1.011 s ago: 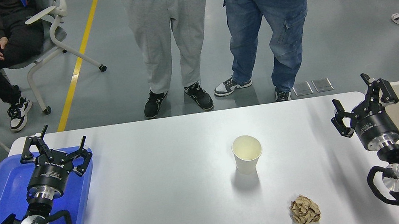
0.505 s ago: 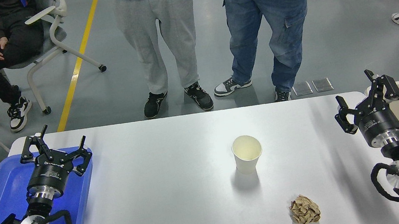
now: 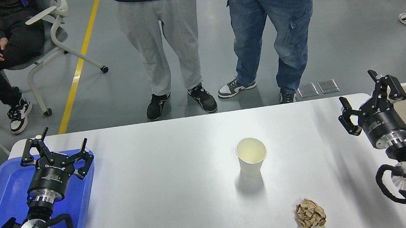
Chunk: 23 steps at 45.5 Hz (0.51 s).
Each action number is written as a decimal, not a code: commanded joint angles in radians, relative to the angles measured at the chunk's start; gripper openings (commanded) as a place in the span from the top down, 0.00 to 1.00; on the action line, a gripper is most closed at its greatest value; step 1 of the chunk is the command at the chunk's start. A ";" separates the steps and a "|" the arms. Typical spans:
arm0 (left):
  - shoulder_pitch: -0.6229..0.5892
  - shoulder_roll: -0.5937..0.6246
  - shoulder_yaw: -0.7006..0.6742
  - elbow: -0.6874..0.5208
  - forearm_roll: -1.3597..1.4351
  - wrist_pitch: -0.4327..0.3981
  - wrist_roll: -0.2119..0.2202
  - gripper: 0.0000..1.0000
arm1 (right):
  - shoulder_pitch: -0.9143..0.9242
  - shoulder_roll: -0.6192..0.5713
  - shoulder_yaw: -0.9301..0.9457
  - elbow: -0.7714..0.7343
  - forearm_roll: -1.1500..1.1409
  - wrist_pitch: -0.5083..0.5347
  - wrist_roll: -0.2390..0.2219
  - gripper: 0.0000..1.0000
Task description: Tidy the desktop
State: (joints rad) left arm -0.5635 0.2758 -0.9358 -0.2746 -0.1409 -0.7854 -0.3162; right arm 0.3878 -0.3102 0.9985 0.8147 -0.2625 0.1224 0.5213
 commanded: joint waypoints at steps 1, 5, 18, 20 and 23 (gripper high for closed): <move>-0.001 -0.001 0.000 0.000 0.001 0.000 0.000 0.00 | 0.003 -0.001 -0.003 -0.005 -0.001 -0.004 -0.001 0.00; -0.001 -0.001 0.000 -0.002 0.003 0.000 0.000 0.00 | 0.003 -0.001 -0.003 -0.003 -0.001 -0.006 -0.001 0.00; -0.003 -0.003 0.000 -0.002 0.004 0.000 0.000 0.00 | 0.000 -0.046 -0.001 0.026 0.000 -0.012 -0.101 0.00; -0.003 -0.003 0.000 -0.002 0.004 0.000 0.002 0.00 | 0.003 -0.052 -0.001 0.029 0.000 -0.009 -0.110 0.00; -0.003 -0.003 0.000 -0.002 0.004 0.000 0.000 0.00 | 0.008 -0.056 -0.003 0.052 -0.004 -0.009 -0.122 0.00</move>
State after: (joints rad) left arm -0.5654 0.2734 -0.9358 -0.2759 -0.1377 -0.7854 -0.3158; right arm 0.3874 -0.3390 0.9962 0.8301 -0.2624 0.1132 0.4519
